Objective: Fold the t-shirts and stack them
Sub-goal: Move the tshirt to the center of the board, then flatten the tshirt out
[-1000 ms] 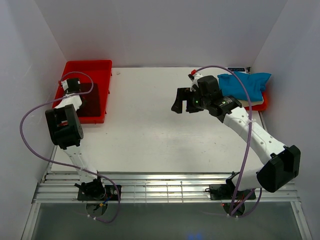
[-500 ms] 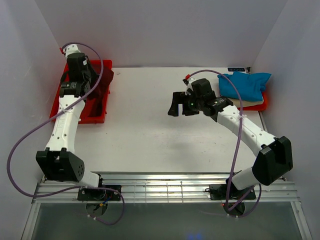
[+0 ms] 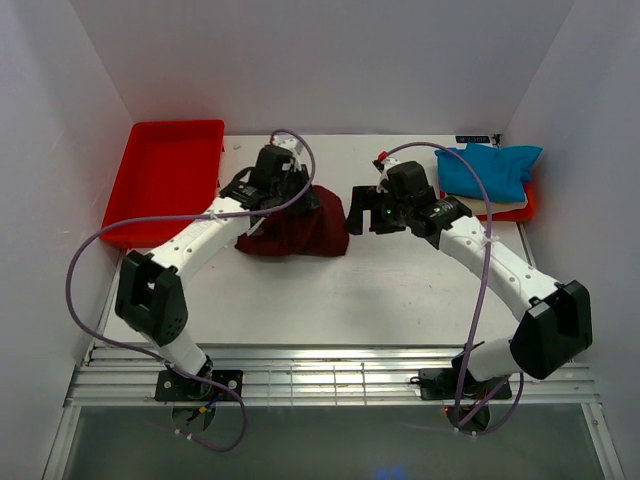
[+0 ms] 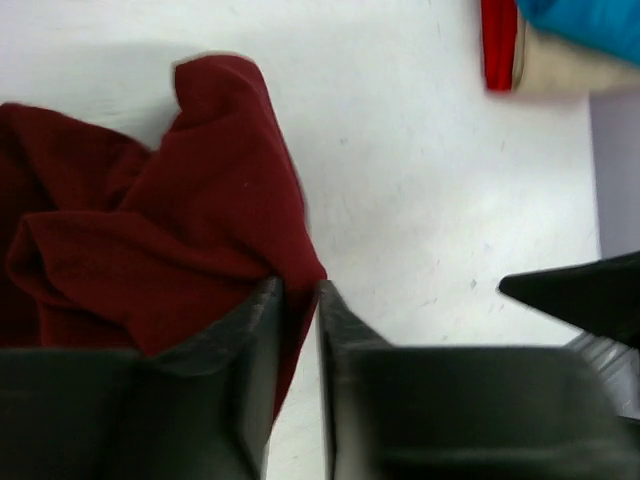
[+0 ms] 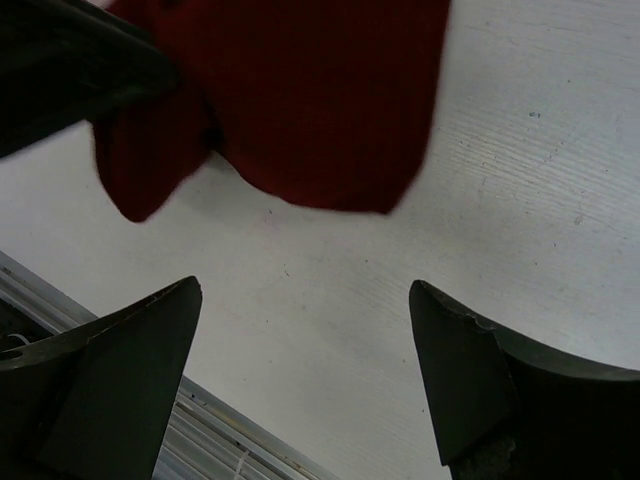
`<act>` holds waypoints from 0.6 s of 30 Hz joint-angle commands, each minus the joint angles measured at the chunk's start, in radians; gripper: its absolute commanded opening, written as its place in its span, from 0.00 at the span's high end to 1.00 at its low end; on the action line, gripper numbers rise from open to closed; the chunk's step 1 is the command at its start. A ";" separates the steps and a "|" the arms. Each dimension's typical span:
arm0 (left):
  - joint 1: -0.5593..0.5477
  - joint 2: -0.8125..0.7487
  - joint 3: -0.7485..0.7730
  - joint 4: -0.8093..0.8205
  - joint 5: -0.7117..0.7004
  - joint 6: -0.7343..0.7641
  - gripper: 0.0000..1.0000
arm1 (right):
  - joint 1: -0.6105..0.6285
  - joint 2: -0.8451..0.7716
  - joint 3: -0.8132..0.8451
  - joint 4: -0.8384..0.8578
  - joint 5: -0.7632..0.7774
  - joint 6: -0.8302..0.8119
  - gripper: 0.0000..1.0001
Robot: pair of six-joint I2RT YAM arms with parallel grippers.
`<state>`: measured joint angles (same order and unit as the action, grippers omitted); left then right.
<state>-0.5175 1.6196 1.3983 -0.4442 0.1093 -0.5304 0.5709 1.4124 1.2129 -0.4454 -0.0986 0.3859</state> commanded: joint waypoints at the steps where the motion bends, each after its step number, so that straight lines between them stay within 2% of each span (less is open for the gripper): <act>1: -0.077 0.041 0.050 0.119 0.101 -0.045 0.58 | 0.003 -0.072 -0.021 0.004 0.052 -0.001 0.10; 3: -0.131 0.066 0.112 0.116 0.072 -0.039 0.45 | 0.003 -0.090 -0.029 0.002 0.068 -0.004 0.10; 5: -0.139 0.062 0.134 0.102 0.040 -0.040 0.40 | 0.003 -0.112 -0.038 0.008 0.077 -0.013 0.10; 8: -0.141 0.007 0.133 0.026 -0.145 -0.028 0.39 | 0.003 -0.098 -0.038 0.010 0.034 -0.047 0.09; 9: -0.141 -0.015 0.124 0.007 -0.262 -0.013 0.38 | 0.004 -0.086 -0.035 0.011 -0.008 -0.057 0.08; 13: -0.121 -0.144 0.029 -0.065 -0.468 -0.022 0.36 | 0.014 0.046 -0.006 -0.006 -0.099 -0.128 0.05; 18: -0.047 -0.260 -0.120 -0.168 -0.548 -0.112 0.36 | 0.082 0.212 0.098 -0.021 -0.202 -0.206 0.00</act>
<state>-0.5968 1.4151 1.3487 -0.5034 -0.3008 -0.5850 0.6094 1.5642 1.2259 -0.4545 -0.1947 0.2588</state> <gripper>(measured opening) 0.644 0.993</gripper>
